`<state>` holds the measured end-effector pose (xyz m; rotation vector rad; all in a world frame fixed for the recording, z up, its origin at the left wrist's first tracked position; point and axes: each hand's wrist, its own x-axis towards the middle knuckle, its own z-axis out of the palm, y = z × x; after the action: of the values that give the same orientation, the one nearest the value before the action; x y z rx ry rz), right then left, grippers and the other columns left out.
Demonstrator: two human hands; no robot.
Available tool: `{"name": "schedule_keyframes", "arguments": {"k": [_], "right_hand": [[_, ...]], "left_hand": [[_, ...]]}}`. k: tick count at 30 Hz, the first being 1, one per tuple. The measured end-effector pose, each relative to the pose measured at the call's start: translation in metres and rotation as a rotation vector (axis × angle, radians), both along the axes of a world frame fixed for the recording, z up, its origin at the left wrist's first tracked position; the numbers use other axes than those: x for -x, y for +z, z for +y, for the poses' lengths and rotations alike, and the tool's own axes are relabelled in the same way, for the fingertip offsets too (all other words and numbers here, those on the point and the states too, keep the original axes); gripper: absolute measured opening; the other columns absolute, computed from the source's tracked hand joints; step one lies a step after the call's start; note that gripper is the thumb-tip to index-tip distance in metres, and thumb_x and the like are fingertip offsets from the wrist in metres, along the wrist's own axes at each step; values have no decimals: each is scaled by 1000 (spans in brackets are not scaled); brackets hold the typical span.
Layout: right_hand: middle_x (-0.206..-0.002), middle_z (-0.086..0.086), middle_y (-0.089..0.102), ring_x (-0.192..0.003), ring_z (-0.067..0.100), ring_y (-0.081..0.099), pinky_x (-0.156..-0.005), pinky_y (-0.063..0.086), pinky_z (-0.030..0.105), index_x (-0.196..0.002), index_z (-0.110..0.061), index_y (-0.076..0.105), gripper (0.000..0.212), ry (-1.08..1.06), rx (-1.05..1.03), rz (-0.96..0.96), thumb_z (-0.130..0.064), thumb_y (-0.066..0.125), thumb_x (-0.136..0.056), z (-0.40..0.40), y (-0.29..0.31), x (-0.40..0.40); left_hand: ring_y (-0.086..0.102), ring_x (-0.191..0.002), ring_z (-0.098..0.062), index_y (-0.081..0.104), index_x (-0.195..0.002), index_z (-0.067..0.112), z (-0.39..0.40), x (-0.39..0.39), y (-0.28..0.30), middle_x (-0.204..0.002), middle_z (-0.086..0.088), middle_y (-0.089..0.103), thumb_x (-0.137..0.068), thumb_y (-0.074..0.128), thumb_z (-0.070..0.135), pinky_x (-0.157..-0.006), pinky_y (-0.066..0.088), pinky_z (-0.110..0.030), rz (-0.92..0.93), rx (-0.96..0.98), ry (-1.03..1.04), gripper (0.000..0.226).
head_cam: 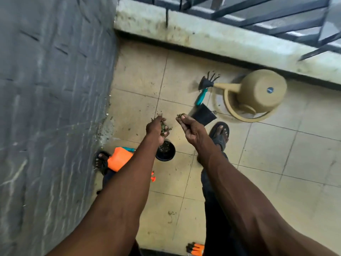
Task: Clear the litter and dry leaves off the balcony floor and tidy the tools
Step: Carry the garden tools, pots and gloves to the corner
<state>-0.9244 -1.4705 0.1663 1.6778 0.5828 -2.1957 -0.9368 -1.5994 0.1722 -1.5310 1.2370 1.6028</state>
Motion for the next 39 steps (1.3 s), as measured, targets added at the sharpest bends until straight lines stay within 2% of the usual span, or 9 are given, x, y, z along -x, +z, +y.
{"name": "schedule_keyframes", "arguments": {"k": [5,11,14,16,22,31,33,36,39], "right_hand": [[-87,19,61,-84,28,63,-91,55,36,-86,8,59,14,62,-12,67,19,50,-89,54,125,7],[-87,16,64,-78,23,64,-60,59,22,-115,16,56,28,145,-66,90,18,51,-88,150,251,-4],[-86,14,64,-78,22,64,-80,56,25,-104,13,60,19,161,-81,117,18,51,-89,192,294,-15],[-83,14,66,-79,22,65,-75,60,27,-90,7,62,15,122,-85,135,18,52,-88,218,318,-29],[-79,17,67,-75,25,66,-61,60,29,-86,7,62,17,12,-91,171,21,51,-86,270,370,-91],[-85,16,63,-79,24,62,-92,51,31,-109,15,60,25,-52,-210,214,21,47,-88,333,408,-241],[-87,18,62,-83,27,62,-86,52,31,-120,19,55,33,-88,-237,198,22,47,-88,346,415,-276],[-98,22,63,-112,38,59,-98,48,37,-123,20,52,35,-150,-274,160,22,45,-89,370,424,-334],[-108,28,63,-116,40,58,-93,51,36,-119,21,55,33,-249,-297,146,23,46,-87,396,428,-372]], "left_hand": [[41,-43,-14,58,-80,7,62,7,131,-64,-6,46,-100,52,21,-36,26,-17,45,46,-75,25],[42,-48,-15,59,-82,8,165,1,266,-65,-6,47,-97,52,19,-34,28,-14,104,97,-117,20],[48,-43,-14,61,-85,8,210,-12,311,-66,-7,53,-94,56,17,-35,34,-14,117,85,-167,14],[54,-51,-17,62,-87,8,237,-25,336,-70,-8,58,-93,59,18,-40,40,-17,123,70,-196,11],[58,-60,-23,65,-111,6,293,-71,378,-81,-12,63,-91,62,24,-53,45,-28,187,77,-337,28],[60,-63,-23,63,-111,5,357,-193,399,-77,-11,65,-84,65,22,-57,47,-30,285,67,-607,32],[57,-55,-22,63,-102,6,374,-225,414,-70,-10,63,-87,63,22,-55,47,-30,296,40,-651,21],[49,-52,-20,57,-79,10,403,-275,429,-51,-5,55,-94,56,18,-47,41,-23,306,-19,-738,18],[46,-48,-19,54,-76,12,432,-310,426,-55,-4,46,-98,49,18,-35,28,-14,335,-65,-833,23]]}}
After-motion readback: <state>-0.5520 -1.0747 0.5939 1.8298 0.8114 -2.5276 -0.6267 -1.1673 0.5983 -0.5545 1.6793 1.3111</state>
